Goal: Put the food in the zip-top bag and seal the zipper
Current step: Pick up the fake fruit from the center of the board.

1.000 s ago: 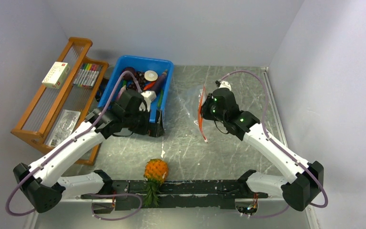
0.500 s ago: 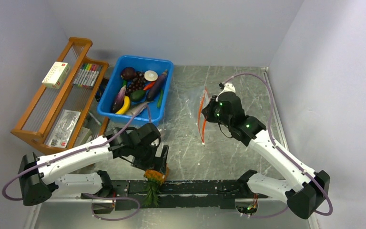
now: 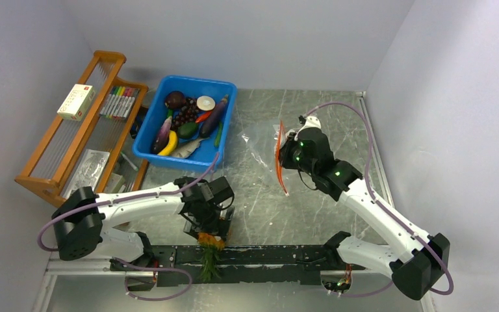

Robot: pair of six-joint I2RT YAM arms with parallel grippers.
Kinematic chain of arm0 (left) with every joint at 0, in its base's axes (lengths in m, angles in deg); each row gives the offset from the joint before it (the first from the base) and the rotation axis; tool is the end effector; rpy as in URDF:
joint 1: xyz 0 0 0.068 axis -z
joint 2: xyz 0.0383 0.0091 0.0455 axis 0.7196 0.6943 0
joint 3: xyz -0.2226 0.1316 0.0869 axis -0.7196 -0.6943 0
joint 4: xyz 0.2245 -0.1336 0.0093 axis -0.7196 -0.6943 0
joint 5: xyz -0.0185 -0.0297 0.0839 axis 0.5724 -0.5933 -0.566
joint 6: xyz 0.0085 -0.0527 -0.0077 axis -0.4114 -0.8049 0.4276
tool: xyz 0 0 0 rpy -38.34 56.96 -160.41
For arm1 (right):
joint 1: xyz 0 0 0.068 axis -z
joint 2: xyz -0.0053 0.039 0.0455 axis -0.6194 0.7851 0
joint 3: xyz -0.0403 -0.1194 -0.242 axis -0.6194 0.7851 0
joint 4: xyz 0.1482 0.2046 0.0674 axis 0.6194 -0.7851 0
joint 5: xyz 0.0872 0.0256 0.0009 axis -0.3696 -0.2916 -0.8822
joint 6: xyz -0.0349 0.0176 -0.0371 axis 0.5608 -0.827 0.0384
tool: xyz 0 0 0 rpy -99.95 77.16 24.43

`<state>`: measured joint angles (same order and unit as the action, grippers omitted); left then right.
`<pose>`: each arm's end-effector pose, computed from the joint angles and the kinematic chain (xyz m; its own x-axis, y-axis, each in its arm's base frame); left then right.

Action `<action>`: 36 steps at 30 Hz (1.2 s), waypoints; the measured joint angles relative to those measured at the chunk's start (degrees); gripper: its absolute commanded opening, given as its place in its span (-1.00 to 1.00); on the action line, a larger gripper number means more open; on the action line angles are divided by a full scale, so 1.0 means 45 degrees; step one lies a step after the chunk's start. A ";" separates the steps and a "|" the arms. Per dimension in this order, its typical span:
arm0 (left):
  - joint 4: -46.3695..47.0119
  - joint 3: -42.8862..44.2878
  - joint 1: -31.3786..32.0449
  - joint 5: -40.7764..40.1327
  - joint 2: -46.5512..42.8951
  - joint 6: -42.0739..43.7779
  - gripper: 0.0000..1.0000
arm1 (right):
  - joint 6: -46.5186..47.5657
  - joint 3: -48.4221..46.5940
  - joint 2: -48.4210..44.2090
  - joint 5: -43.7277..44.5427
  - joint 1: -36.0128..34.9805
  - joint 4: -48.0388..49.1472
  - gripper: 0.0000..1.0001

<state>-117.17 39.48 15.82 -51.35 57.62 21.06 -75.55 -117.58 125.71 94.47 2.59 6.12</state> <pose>0.1005 -0.1977 0.1933 -0.9838 0.1789 -0.0087 0.1764 0.9599 -0.2180 0.1898 0.1294 0.3181 -0.5996 0.2647 -0.7553 -0.1476 0.8909 0.4294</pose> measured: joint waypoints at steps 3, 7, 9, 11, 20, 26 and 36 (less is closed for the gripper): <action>0.0039 0.0233 0.0058 -0.0408 0.0175 -0.0155 0.29 | -0.0049 0.0000 0.0034 -0.0238 0.0000 0.0000 -1.00; 0.0146 0.0486 0.0058 -0.1462 -0.0223 -0.0267 -0.13 | -0.0087 -0.0121 0.0330 -0.0758 0.0000 -0.0257 -0.96; 0.0321 0.0636 0.0053 -0.1894 -0.0840 -0.0311 -0.21 | -0.0034 -0.0253 0.0437 -0.0908 0.0000 -0.0486 -0.95; 0.0690 0.0879 0.0058 -0.2283 -0.1700 -0.0282 -0.28 | 0.0049 -0.0510 0.0423 -0.0952 0.0000 -0.0767 -0.98; 0.3730 0.1977 -0.0121 -0.3643 -0.5236 0.0855 -0.32 | -0.0233 -0.3415 0.0665 -0.2152 0.0010 -0.1841 -0.98; 0.4813 0.3881 -0.2909 -0.3007 -0.4949 0.2463 -0.34 | -0.1477 -0.3677 0.0772 -0.4061 0.0010 -0.1719 -1.00; 0.6057 0.4779 -0.6980 0.1967 -0.3691 0.3570 -0.36 | -0.2375 -0.4537 0.2715 -0.1938 0.0015 -0.3745 -0.88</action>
<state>-89.92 60.99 -15.59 -42.50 41.01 37.13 -86.24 -138.00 137.92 85.75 2.65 -10.73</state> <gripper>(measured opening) 0.766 0.052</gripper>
